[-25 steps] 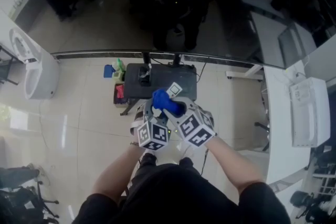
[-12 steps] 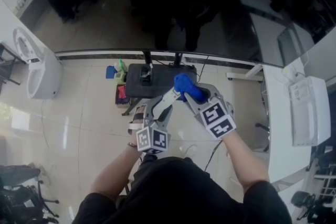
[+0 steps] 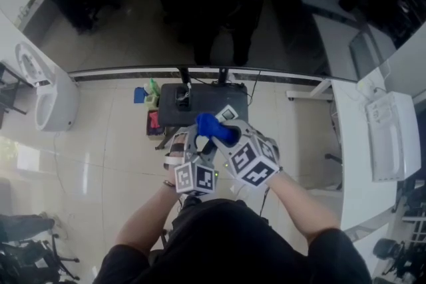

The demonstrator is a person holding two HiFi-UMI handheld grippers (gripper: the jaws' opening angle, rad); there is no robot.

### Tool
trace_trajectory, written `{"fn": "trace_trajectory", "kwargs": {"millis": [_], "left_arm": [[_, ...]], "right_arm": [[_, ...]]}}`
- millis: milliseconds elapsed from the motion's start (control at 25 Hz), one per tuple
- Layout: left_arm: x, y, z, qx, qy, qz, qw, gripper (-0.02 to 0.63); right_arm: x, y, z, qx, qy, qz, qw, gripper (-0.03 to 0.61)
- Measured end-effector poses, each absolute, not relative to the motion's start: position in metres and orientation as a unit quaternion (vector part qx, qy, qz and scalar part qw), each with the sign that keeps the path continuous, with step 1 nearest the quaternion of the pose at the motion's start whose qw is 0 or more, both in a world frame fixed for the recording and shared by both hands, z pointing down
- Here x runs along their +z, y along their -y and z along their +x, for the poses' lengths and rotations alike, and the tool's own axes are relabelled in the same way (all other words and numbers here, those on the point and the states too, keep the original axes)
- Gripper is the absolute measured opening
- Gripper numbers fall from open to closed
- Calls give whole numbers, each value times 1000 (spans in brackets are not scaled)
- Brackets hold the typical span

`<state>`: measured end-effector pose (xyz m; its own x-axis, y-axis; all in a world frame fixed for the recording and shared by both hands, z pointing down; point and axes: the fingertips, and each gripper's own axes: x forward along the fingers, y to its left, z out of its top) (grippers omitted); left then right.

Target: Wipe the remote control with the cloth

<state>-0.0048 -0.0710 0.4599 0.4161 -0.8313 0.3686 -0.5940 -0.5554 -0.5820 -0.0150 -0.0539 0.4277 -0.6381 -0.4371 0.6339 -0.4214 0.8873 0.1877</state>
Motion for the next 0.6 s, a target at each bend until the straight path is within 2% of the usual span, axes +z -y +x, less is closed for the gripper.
{"fn": "trace_trajectory", "kwargs": {"millis": [440, 520, 600], "left_arm": [[454, 63, -1, -320, -424, -823, 202, 196], [454, 65, -4, -298, -433, -834, 166, 196], [451, 72, -10, -219, -445, -867, 50, 196]], "right_arm": [[407, 97, 39, -5, 888, 314, 336, 109], [398, 107, 47, -3, 891, 324, 318, 109], [380, 111, 49, 12, 910, 320, 263, 109]]}}
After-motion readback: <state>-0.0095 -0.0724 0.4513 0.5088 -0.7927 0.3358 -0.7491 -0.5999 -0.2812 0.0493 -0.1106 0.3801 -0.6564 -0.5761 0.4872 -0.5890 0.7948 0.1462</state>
